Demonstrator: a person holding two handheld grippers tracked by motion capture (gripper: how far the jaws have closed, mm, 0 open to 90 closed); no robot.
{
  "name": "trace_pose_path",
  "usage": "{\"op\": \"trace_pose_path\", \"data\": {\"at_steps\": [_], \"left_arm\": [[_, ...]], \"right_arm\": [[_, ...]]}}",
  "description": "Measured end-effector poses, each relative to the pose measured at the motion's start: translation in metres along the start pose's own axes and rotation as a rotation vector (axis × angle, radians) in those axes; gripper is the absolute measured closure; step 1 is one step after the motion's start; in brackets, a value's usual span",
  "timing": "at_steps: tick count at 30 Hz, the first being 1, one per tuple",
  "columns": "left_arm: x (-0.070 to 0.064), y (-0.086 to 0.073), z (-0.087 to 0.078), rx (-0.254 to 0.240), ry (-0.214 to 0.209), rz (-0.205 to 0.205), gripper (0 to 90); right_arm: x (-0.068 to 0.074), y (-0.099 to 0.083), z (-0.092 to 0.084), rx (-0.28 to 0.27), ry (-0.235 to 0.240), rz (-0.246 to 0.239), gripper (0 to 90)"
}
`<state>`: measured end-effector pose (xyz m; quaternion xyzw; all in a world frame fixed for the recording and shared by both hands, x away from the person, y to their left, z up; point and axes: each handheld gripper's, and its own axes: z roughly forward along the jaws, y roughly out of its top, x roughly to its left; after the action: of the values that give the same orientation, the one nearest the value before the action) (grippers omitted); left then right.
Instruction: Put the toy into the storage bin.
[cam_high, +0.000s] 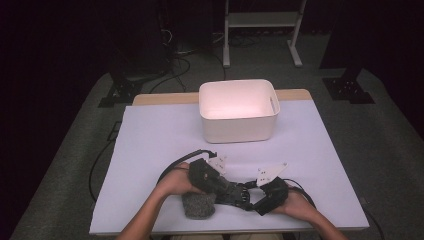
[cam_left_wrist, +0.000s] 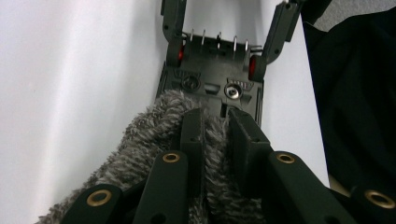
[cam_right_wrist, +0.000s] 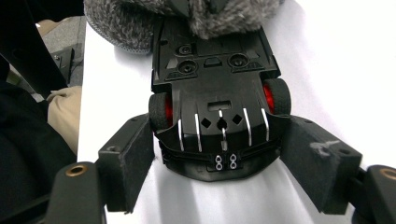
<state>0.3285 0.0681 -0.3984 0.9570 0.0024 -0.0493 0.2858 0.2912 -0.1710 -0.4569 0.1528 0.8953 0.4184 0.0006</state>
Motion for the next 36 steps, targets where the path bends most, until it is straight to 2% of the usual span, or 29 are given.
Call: {"op": "trace_pose_path", "data": {"at_steps": [8, 15, 19, 21, 25, 28, 30, 33, 36], "left_arm": [[-0.002, 0.001, 0.004, -0.007, 0.002, 0.013, 78.0], [-0.004, 0.001, 0.006, -0.018, -0.009, 0.022, 78.0], [-0.006, 0.002, 0.008, -0.029, -0.024, 0.026, 78.0], [-0.006, 0.002, 0.008, -0.03, -0.025, 0.025, 78.0], [-0.008, 0.003, 0.008, -0.025, -0.022, 0.031, 77.7], [-0.009, 0.003, 0.006, -0.01, -0.017, 0.042, 77.4], [-0.008, 0.002, 0.004, -0.01, -0.01, 0.039, 77.4], [-0.005, 0.0, 0.0, -0.022, -0.006, 0.023, 77.2], [-0.001, -0.002, -0.007, -0.066, -0.014, 0.004, 77.2]], "right_arm": [[-0.003, 0.006, -0.001, 0.031, 0.019, 0.034, 23.9], [-0.006, 0.015, -0.002, 0.038, 0.023, 0.014, 23.1], [-0.011, 0.021, -0.009, -0.016, 0.036, 0.037, 23.3], [-0.014, 0.023, -0.01, -0.02, 0.037, 0.051, 23.3], [-0.02, 0.027, -0.002, 0.0, 0.061, 0.065, 23.3], [-0.022, 0.031, 0.007, 0.017, 0.076, 0.058, 24.5], [-0.023, 0.032, 0.011, 0.014, 0.095, 0.075, 24.7], [-0.023, 0.033, 0.015, 0.021, 0.126, 0.089, 25.0], [-0.024, 0.031, 0.019, 0.045, 0.173, 0.118, 24.7]]}}
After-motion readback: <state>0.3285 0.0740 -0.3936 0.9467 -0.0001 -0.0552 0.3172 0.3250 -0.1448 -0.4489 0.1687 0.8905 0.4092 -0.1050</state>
